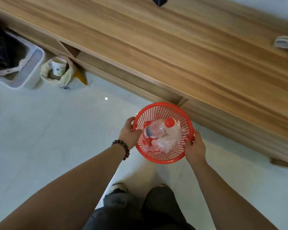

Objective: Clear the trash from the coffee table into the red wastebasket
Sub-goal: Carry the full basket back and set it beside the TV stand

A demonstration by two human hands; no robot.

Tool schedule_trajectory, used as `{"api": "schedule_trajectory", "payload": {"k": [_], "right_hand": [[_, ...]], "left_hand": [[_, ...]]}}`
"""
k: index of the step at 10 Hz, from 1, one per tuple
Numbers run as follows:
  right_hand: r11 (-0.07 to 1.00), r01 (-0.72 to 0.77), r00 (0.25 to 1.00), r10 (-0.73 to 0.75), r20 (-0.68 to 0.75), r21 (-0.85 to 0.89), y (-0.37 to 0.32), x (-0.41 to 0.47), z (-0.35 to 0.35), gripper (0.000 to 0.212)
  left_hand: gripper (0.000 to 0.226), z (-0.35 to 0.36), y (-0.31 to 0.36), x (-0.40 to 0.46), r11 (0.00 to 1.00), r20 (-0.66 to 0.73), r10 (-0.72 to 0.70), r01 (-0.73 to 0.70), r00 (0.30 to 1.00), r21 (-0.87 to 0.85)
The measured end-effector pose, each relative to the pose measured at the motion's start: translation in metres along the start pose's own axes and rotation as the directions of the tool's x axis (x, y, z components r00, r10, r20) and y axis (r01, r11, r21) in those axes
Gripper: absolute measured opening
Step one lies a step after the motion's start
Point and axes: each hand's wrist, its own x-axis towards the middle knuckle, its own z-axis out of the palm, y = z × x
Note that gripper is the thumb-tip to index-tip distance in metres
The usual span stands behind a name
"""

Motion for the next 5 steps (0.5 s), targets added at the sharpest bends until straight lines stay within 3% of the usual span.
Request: {"api": "schedule_trajectory", "payload": {"k": [2, 3, 4, 5], "right_hand": [[0.999, 0.011, 0.999, -0.013, 0.047, 0.04, 0.026, 0.037, 0.035, 0.042], [0.997, -0.027, 0.997, 0.022, 0.075, 0.067, 0.027, 0.04, 0.042, 0.061], [0.997, -0.078, 0.991, 0.076, 0.111, 0.019, 0.019, 0.033, 0.039, 0.071], [0.992, -0.067, 0.994, 0.075, 0.075, -0.111, 0.009, 0.017, 0.018, 0.066]], "left_hand": [[0.071, 0.019, -0.019, 0.051, 0.993, 0.147, 0.023, -0.006, 0.989, -0.115], [0.081, 0.02, -0.025, 0.056, 0.975, 0.208, 0.025, 0.022, 0.978, -0.22], [0.081, 0.013, -0.024, 0.048, 0.995, 0.243, 0.001, 0.024, 0.97, -0.1], [0.065, -0.002, -0.008, 0.029, 0.996, 0.152, -0.054, 0.044, 0.987, 0.073]]}}
